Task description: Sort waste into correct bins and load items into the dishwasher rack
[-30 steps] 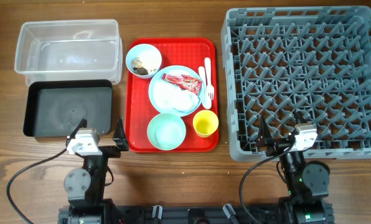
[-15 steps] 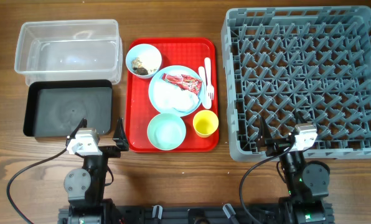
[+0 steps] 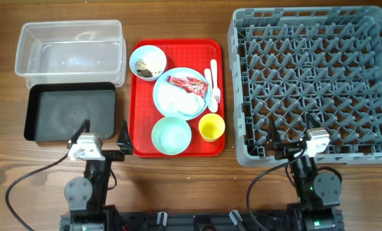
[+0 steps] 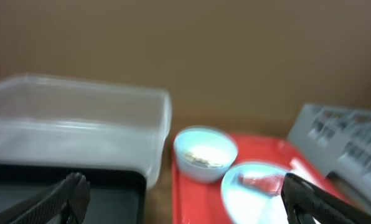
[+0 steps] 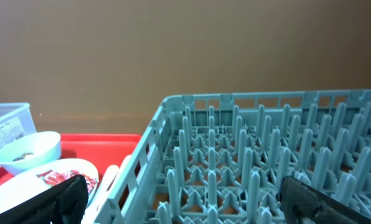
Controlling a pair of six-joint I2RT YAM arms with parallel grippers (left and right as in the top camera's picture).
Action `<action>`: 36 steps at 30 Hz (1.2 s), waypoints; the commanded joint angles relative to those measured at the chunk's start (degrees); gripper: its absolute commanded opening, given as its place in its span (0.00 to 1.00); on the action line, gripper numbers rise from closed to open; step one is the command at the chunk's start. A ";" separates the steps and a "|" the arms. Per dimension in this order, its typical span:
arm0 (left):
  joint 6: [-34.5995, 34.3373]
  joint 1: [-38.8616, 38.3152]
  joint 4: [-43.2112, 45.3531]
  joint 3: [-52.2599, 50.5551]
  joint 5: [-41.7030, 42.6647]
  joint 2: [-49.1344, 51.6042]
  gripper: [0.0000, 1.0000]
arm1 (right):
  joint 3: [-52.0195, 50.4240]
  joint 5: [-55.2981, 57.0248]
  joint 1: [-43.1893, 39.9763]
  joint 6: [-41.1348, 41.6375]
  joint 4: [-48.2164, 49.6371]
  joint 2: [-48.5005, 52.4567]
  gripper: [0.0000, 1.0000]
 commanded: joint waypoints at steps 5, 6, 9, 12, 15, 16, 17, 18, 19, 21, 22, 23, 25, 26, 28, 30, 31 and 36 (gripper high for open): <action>-0.13 0.20 -0.33 7.87 4.96 1.86 1.00 | 4.70 -2.99 0.07 -0.07 1.03 0.26 1.00; -0.13 0.20 -1.97 10.45 4.98 3.37 1.00 | 5.99 -3.02 0.07 -0.94 1.01 0.50 1.00; -0.11 0.20 -4.13 17.11 6.12 8.90 1.00 | 9.42 -2.99 0.07 -2.84 0.96 2.34 1.00; -0.13 0.20 -5.55 24.57 8.83 16.63 1.00 | 13.60 -3.32 0.07 -2.82 0.92 6.43 1.00; -0.09 0.17 -10.19 33.46 10.62 25.88 1.00 | 17.94 -5.03 0.07 -2.80 0.92 12.33 1.00; -0.09 0.11 -12.48 36.70 11.08 29.07 1.00 | 19.58 -5.62 0.07 -2.78 0.90 14.69 1.00; -0.04 -0.09 -14.97 40.22 11.41 32.41 1.00 | 20.92 -5.97 0.07 -2.75 0.63 16.52 1.00; 0.24 -0.50 -17.81 44.00 11.41 35.80 1.00 | 22.82 -6.62 0.07 -2.78 0.15 19.02 1.00; 0.70 -1.16 -20.48 47.63 11.37 39.15 1.00 | 24.74 -7.34 0.07 -2.73 -0.46 21.31 1.00; 3.45 -2.95 -25.73 55.30 11.32 46.10 1.00 | 29.94 -9.01 0.07 -2.51 -3.39 26.56 1.00; 4.66 -4.09 -28.17 59.32 11.10 49.86 1.00 | 31.91 -9.38 0.07 -2.14 -4.87 28.52 1.00; 5.05 -5.55 -31.23 64.26 10.86 54.29 1.00 | 35.21 -9.46 0.07 -0.48 -7.69 31.41 1.00; 5.03 -7.82 -35.58 71.23 10.45 60.98 1.00 | 40.24 -9.57 0.07 1.49 -12.52 35.56 1.00; 5.03 -9.09 -38.05 75.12 10.40 64.67 1.00 | 43.25 -9.68 0.04 1.99 -15.72 37.90 1.00; 5.03 -11.50 -43.45 82.36 9.99 71.82 1.00 | 49.37 -9.70 0.07 1.92 -22.67 42.32 1.00; 5.03 -14.10 -49.44 89.18 9.62 78.93 1.00 | 54.80 -9.68 0.07 1.68 -28.76 45.94 1.00; 5.03 -15.37 -51.74 91.82 9.62 82.01 1.00 | 56.96 -9.62 0.04 1.51 -31.01 47.41 1.00; 4.11 -20.50 -53.96 95.65 10.29 92.59 1.00 | 59.54 -9.66 0.07 -3.43 -33.68 51.15 1.00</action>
